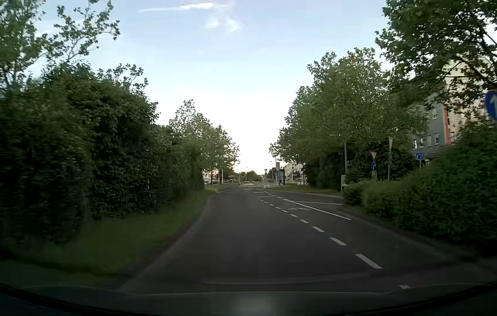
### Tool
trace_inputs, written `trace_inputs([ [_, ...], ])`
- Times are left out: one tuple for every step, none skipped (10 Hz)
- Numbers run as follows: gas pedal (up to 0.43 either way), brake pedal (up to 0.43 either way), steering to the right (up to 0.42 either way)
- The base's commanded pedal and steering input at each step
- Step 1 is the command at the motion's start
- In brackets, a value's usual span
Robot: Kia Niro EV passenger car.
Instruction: Follow the waypoints while adhering to traffic rules and regulations
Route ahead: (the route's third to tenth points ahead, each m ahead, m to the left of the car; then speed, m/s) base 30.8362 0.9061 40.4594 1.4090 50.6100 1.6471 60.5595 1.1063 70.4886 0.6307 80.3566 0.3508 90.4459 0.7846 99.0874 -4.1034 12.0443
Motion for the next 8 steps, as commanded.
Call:
trace_inputs([
  [0.000,0.000,-0.008],
  [0.000,0.000,-0.008],
  [0.000,0.000,-0.008],
  [0.000,0.000,-0.008],
  [0.000,0.000,-0.008],
  [0.000,0.000,-0.008],
  [0.000,0.000,-0.008],
  [0.000,0.000,-0.008],
])
